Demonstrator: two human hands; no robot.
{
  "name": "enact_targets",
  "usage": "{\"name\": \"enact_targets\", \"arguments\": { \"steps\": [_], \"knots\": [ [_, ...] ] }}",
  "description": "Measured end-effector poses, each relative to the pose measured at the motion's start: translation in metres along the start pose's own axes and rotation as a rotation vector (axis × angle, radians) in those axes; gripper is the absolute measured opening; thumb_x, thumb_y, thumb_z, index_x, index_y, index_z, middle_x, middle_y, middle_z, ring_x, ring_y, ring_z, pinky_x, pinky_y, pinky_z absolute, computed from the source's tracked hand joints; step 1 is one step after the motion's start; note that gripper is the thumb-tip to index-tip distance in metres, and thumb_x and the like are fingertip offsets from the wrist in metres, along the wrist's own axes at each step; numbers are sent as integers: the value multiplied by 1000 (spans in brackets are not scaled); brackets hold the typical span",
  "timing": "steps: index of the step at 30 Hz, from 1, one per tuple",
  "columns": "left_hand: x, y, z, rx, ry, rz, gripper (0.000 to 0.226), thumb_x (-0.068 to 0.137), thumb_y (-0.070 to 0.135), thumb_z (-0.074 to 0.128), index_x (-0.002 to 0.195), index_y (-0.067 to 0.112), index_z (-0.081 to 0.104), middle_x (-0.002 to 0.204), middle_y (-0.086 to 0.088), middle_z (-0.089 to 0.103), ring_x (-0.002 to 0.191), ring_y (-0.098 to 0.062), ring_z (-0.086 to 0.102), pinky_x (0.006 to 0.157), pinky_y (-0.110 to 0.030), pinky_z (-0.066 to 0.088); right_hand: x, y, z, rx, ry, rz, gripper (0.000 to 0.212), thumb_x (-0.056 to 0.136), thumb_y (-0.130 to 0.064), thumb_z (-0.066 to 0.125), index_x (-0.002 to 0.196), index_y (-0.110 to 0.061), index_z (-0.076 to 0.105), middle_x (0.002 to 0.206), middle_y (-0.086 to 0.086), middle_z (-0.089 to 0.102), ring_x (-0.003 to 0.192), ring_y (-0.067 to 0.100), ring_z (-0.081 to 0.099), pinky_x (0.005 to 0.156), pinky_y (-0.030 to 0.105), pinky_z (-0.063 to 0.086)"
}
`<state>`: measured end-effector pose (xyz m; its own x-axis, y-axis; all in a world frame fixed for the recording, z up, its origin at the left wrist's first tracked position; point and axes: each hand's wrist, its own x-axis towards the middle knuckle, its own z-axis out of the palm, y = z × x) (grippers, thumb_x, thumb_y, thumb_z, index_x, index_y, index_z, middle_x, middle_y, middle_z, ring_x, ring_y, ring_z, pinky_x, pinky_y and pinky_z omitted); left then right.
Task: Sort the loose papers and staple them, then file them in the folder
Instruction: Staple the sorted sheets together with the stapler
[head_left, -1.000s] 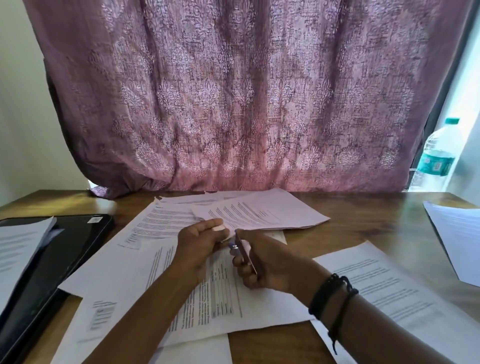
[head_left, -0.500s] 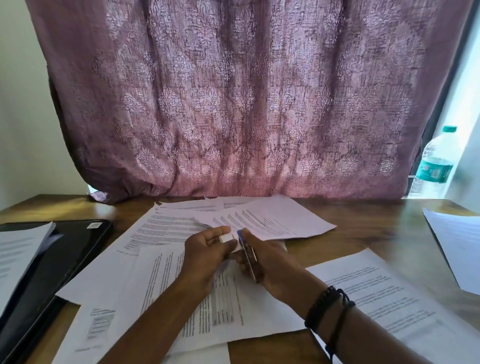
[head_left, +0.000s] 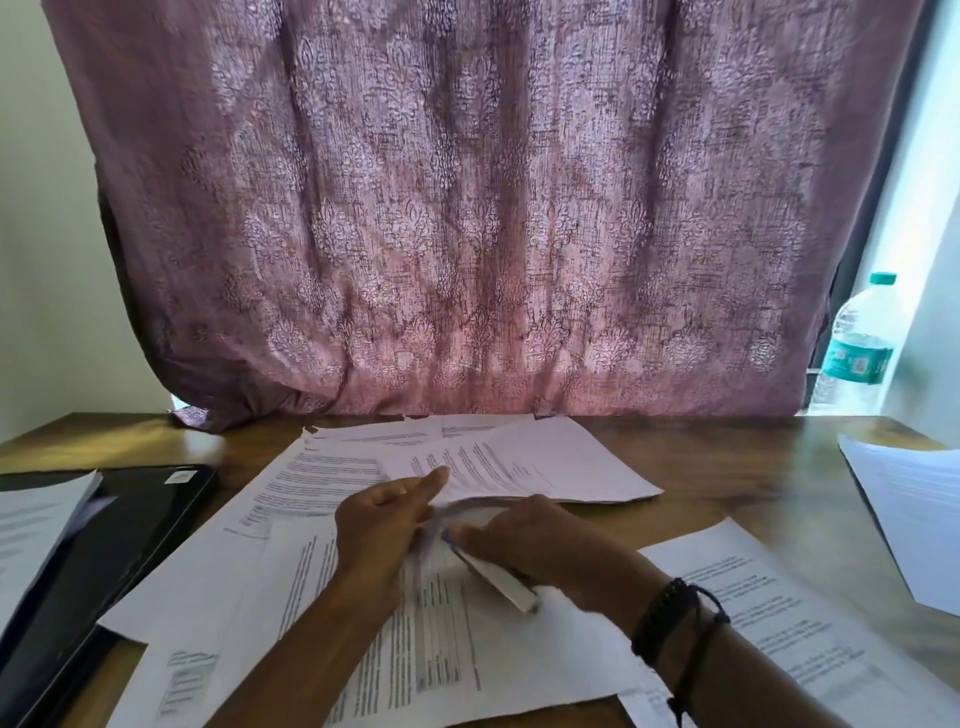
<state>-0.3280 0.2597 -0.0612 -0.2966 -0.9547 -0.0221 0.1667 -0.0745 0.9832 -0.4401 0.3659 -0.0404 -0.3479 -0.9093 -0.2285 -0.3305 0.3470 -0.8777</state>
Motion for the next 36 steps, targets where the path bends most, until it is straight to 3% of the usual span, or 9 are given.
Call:
{"name": "enact_targets", "arguments": {
  "steps": [4,8,12,16,20,23,28,32,36],
  "knots": [
    [12,7,-9,1,96,35,30,70,7,82,95,9,65,101,-7,67,87,-20,66,71,-32,58,11,15,-16,-533,59,-187,51,69,-58,76,84,-9,77,77,2,74,67,21,67,65,33,56],
    [16,31,-16,7,148,241,49,73,-5,76,114,12,54,115,-7,59,92,-17,63,75,-35,57,13,9,-41,-624,265,-291,65,67,-77,55,55,-14,66,47,-6,57,37,6,42,50,20,36],
    [21,80,-22,-115,12,394,44,77,-1,73,108,28,61,111,-5,66,99,-25,64,79,-43,56,24,4,-63,-280,539,-424,33,84,-45,67,106,-19,67,78,-10,67,64,1,62,61,17,49],
    [6,153,-32,-136,-155,484,23,77,19,73,99,17,67,93,-9,70,75,-32,64,52,-32,54,24,-32,-61,-129,394,-493,62,87,-35,67,141,-21,40,128,-6,53,120,14,54,90,21,45],
    [-18,211,-53,-18,-109,650,20,87,14,66,107,15,64,94,-1,74,75,-16,72,62,-26,58,22,-72,-51,-31,341,-488,98,75,-54,71,153,-28,17,159,-8,21,144,16,24,114,38,27],
    [-27,241,-84,98,-74,694,20,89,16,64,109,16,63,99,-1,73,80,-20,72,67,-29,58,15,-92,-35,52,270,-547,84,72,-56,75,143,-35,35,154,-10,35,137,14,39,109,39,39],
    [-23,253,-144,160,21,614,12,89,14,64,101,17,65,94,-1,73,79,-22,71,68,-33,57,0,-103,22,311,-70,-509,27,91,-12,65,117,-14,62,109,7,73,94,21,72,70,36,60],
    [-13,234,-198,283,-3,232,15,85,13,69,99,9,66,96,-14,73,77,-26,70,59,-29,57,7,-109,75,440,-14,-424,20,93,-7,61,113,-8,65,98,5,76,89,23,73,64,33,60],
    [-7,199,-258,674,-29,-79,26,75,6,77,101,9,70,93,-12,73,82,-28,66,71,-33,55,17,-115,133,546,78,-289,11,94,-2,58,99,-6,67,91,7,73,76,21,68,61,29,56]
  ]
}}
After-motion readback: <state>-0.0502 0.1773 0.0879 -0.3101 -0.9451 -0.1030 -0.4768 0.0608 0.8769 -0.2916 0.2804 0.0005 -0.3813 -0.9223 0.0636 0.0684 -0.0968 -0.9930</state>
